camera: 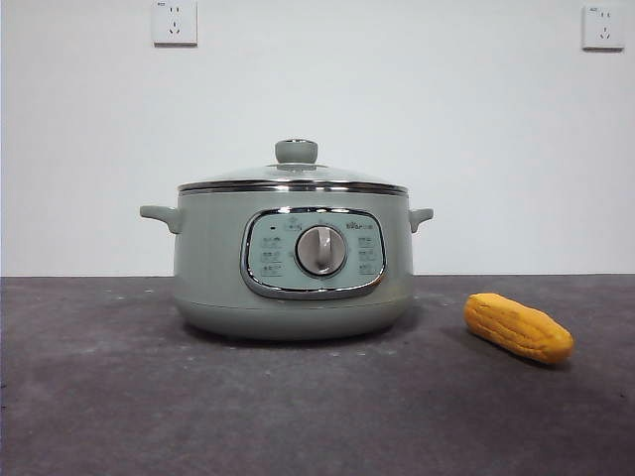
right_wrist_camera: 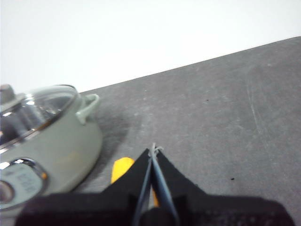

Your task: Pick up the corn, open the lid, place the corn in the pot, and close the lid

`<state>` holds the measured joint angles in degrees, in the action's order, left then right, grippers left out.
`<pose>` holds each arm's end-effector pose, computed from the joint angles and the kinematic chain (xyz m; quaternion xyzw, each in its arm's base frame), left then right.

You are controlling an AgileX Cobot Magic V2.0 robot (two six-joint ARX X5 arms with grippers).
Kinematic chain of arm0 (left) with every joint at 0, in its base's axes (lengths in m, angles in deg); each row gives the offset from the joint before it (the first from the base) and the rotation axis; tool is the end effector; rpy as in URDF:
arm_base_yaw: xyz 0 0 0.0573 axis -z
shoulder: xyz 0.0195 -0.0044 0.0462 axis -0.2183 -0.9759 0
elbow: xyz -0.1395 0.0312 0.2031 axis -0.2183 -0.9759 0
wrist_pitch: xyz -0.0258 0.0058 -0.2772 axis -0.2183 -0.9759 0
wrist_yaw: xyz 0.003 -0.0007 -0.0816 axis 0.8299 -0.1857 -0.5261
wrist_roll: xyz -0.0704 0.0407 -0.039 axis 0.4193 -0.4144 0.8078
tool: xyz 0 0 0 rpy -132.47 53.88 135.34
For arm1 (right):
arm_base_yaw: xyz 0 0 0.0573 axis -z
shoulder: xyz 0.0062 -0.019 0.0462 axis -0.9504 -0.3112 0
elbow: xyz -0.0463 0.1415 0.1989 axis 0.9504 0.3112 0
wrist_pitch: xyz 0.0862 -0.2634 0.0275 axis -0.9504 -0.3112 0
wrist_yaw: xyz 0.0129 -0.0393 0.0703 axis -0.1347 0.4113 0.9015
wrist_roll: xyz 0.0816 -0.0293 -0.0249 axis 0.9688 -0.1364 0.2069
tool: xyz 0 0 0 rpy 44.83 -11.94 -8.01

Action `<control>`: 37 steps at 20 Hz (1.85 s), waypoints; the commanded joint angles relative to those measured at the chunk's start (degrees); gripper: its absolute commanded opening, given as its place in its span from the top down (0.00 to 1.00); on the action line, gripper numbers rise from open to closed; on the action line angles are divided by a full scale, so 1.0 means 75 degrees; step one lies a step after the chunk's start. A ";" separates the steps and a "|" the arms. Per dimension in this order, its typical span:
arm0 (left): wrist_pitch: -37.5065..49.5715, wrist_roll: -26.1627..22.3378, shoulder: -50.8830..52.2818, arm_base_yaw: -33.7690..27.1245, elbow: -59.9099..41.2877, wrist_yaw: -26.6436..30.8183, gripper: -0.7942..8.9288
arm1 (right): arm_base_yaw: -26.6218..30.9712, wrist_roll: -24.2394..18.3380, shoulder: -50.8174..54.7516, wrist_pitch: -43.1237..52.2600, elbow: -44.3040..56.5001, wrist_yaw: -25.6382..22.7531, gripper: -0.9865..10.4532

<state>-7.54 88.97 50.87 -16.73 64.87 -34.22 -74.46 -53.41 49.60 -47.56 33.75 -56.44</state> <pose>0.1732 -0.0091 0.1840 -0.1460 0.1282 -0.0871 0.9771 0.1751 0.0147 0.2058 0.1250 0.0608 0.0590 0.9885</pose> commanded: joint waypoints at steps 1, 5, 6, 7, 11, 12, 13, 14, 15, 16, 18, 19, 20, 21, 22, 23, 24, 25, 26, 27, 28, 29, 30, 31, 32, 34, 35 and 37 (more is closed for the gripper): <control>-0.0219 0.0111 -0.0204 -0.0026 0.0504 -0.0341 0.92 | 0.0000 0.0099 -0.0402 -0.0545 -0.0740 0.0090 0.92; -0.0752 0.0169 -0.0673 -0.0023 0.1373 -0.0772 0.92 | 0.0000 -0.0038 -0.1166 -0.1448 -0.1903 0.0466 0.92; -0.0892 0.0152 -0.0799 -0.0026 0.1585 -0.0831 0.92 | 0.0000 -0.0207 -0.1361 -0.1679 -0.2171 0.0662 0.92; -0.1099 0.0082 -0.0965 -0.0026 0.1868 -0.0935 0.93 | 0.0000 -0.0504 -0.1647 -0.2022 -0.2535 0.0947 0.92; -0.1859 -0.0417 -0.1553 -0.0023 0.2763 -0.1547 0.92 | 0.0000 -0.1370 -0.2617 -0.3421 -0.3727 0.1574 0.92; -0.2084 -0.0554 -0.1696 -0.0023 0.2973 -0.1699 0.93 | -0.0003 -0.1518 -0.2836 -0.3745 -0.3987 0.1676 0.92; -0.2396 -0.0752 -0.1880 -0.0023 0.3238 -0.1830 0.92 | -0.0003 -0.1705 -0.3115 -0.4159 -0.4313 0.1827 0.92; -0.2620 -0.0909 -0.2008 -0.0023 0.3430 -0.1900 0.93 | -0.0003 -0.1827 -0.3319 -0.4456 -0.4552 0.1900 0.92; -0.2853 -0.1055 -0.2127 -0.0023 0.3617 -0.1941 0.93 | -0.0003 -0.1964 -0.3509 -0.4739 -0.4776 0.1967 0.92; -0.3136 -0.1186 -0.2285 -0.0003 0.3853 -0.1938 0.93 | -0.0003 -0.2154 -0.3748 -0.5103 -0.5059 0.2034 0.92; -0.3518 -0.1349 -0.2500 0.0047 0.4191 -0.1935 0.93 | -0.0003 -0.2425 -0.4080 -0.5622 -0.5444 0.2124 0.92; -0.3754 -0.1448 -0.2640 0.0085 0.4403 -0.1938 0.92 | -0.0003 -0.2602 -0.4290 -0.5951 -0.5677 0.2180 0.92; -0.3917 -0.1542 -0.2745 0.0119 0.4558 -0.1935 0.92 | -0.0003 -0.2707 -0.4435 -0.6178 -0.5840 0.2215 0.92; -0.4170 -0.1673 -0.2906 0.0192 0.4800 -0.1938 0.93 | -0.0006 -0.2780 -0.4640 -0.6487 -0.6076 0.2317 0.92; -0.4363 -0.1760 -0.3040 0.0271 0.5001 -0.1961 0.93 | -0.0006 -0.2804 -0.4806 -0.6700 -0.6269 0.2500 0.92; -0.4505 -0.1848 -0.3150 0.0353 0.5176 -0.2023 0.93 | -0.0006 -0.2882 -0.4916 -0.6819 -0.6408 0.2655 0.92; -0.4561 -0.1856 -0.3244 0.0420 0.5307 -0.2136 0.93 | -0.0006 -0.2932 -0.4995 -0.6863 -0.6502 0.2739 0.92; -0.4575 -0.1851 -0.3319 0.0490 0.5403 -0.2162 0.93 | -0.0006 -0.2935 -0.5027 -0.6883 -0.6557 0.2745 0.92; -0.4578 -0.1848 -0.3372 0.0545 0.5476 -0.2162 0.93 | -0.0009 -0.2935 -0.5047 -0.6916 -0.6589 0.2745 0.92; -0.4578 -0.1845 -0.3416 0.0583 0.5517 -0.2171 0.93 | -0.0009 -0.2935 -0.5050 -0.6945 -0.6595 0.2745 0.92; -0.4578 -0.1845 -0.3450 0.0606 0.5543 -0.2215 0.92 | -0.0009 -0.2935 -0.5047 -0.6977 -0.6595 0.2742 0.92; -0.4567 -0.1842 -0.3480 0.0612 0.5555 -0.2358 0.92 | -0.0009 -0.2935 -0.5047 -0.6988 -0.6595 0.2742 0.91; -0.4564 -0.1842 -0.3506 0.0612 0.5555 -0.2509 0.92 | -0.0009 -0.2932 -0.5047 -0.6988 -0.6595 0.2739 0.91; -0.4567 -0.1818 -0.3532 0.0612 0.5563 -0.2556 0.91 | -0.0009 -0.2932 -0.5047 -0.6980 -0.6595 0.2742 0.91; -0.4564 -0.1784 -0.3570 0.0612 0.5581 -0.2556 0.84 | -0.0009 -0.2929 -0.5050 -0.6962 -0.6595 0.2742 0.90; -0.4564 -0.1687 -0.3634 0.0612 0.5648 -0.2559 0.49 | -0.0009 -0.2897 -0.5050 -0.6959 -0.6595 0.2742 0.71; -0.4570 -0.1652 -0.3669 0.0612 0.5706 -0.2559 0.34 | -0.0009 -0.2838 -0.5050 -0.6962 -0.6595 0.2742 0.58; -0.4564 -0.1632 -0.3742 0.0612 0.5858 -0.2562 0.32 | -0.0009 -0.2783 -0.5050 -0.6956 -0.6595 0.2742 0.39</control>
<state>-41.97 76.44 22.70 -12.27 108.72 -53.28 -74.48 -74.67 11.65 -100.08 -15.52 -36.05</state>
